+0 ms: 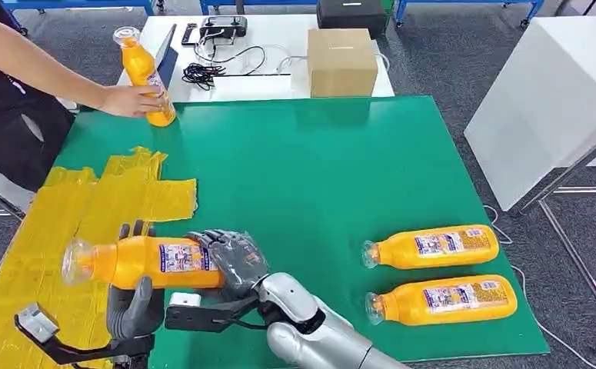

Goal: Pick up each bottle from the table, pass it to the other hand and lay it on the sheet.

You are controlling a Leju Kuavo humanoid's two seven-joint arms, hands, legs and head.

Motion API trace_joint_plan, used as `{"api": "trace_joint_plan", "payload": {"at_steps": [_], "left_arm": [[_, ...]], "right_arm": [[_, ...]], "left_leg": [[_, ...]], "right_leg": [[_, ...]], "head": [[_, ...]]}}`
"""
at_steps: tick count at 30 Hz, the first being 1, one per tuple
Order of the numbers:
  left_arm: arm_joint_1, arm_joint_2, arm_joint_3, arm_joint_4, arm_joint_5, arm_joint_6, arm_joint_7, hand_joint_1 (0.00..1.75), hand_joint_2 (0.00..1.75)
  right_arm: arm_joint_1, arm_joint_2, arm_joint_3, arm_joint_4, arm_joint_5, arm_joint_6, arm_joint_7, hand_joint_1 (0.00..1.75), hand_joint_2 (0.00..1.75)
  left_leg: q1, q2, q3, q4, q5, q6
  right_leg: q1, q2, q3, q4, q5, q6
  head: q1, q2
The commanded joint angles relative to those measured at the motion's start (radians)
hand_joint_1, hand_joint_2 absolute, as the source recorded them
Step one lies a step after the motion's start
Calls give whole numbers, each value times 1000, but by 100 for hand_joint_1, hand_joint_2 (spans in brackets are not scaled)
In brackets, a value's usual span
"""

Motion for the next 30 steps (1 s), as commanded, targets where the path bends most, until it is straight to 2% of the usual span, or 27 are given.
{"api": "trace_joint_plan", "payload": {"at_steps": [1,5,17,18,19,30], "left_arm": [[-24,2,8,-10,3,-27,15,0,175],[-14,5,44,-8,10,-60,26,0,175],[-15,4,46,1,8,-75,30,0,175],[-15,3,46,3,8,-76,30,37,175],[-16,2,45,6,8,-80,30,175,175],[-18,-12,47,9,-2,-91,23,175,175]], "right_arm": [[-41,-6,104,79,8,36,-1,175,175],[-46,-14,140,70,1,62,-3,175,175],[-49,-14,143,73,-10,70,-8,175,175],[-49,-14,143,73,-11,71,-8,175,175],[-49,-14,143,74,-14,72,-8,175,175],[-51,-19,140,80,-31,85,-3,175,175]], "left_leg": [[0,0,1,-1,0,-1],[1,1,2,-1,0,-1],[1,-1,2,-1,0,-1],[1,-1,1,-1,0,-1],[0,-1,1,-1,0,-1],[1,-2,1,-1,0,-1]], "right_leg": [[0,-1,2,-1,0,0],[1,0,2,-2,0,0],[1,-2,3,-2,0,0],[1,-2,2,-2,0,0],[0,-1,2,-1,0,0],[1,-2,2,-2,0,0]], "head": [[0,0],[0,0],[0,0],[0,0],[0,0],[0,0]]}}
